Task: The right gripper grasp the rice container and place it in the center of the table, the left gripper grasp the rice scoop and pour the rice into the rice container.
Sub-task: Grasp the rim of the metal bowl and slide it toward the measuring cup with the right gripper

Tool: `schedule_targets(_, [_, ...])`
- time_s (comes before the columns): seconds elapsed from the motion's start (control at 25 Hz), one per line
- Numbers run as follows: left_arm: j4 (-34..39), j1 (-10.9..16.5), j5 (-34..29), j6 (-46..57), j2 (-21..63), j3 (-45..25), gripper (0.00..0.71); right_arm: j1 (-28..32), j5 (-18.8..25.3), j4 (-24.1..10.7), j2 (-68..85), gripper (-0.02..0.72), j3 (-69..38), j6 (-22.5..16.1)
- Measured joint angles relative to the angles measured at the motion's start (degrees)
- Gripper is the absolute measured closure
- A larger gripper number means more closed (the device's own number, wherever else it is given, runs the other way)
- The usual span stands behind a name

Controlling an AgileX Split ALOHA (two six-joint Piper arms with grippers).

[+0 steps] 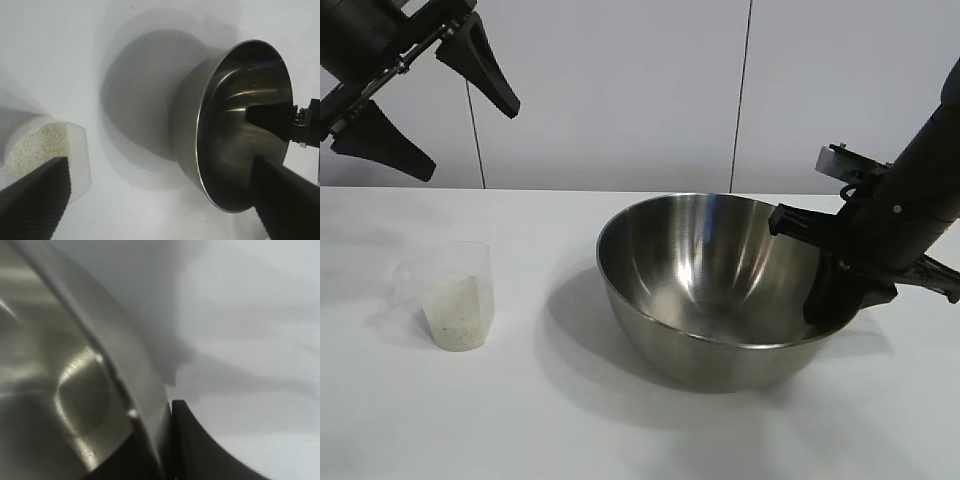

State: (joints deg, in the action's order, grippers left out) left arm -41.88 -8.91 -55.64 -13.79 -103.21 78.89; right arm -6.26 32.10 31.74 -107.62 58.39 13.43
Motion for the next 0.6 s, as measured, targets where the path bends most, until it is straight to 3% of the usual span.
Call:
schedule_targets(0.32, [0.0,0.0,0.0,0.0,0.0,0.0,0.014,-0.3,2.5,10.0,0.3,0.692,0.0,7.3])
schedule_targets(0.6, [0.0,0.0,0.0,0.0,0.0,0.0,0.014,-7.2,1.2,11.2,0.3,0.692,0.0,8.6])
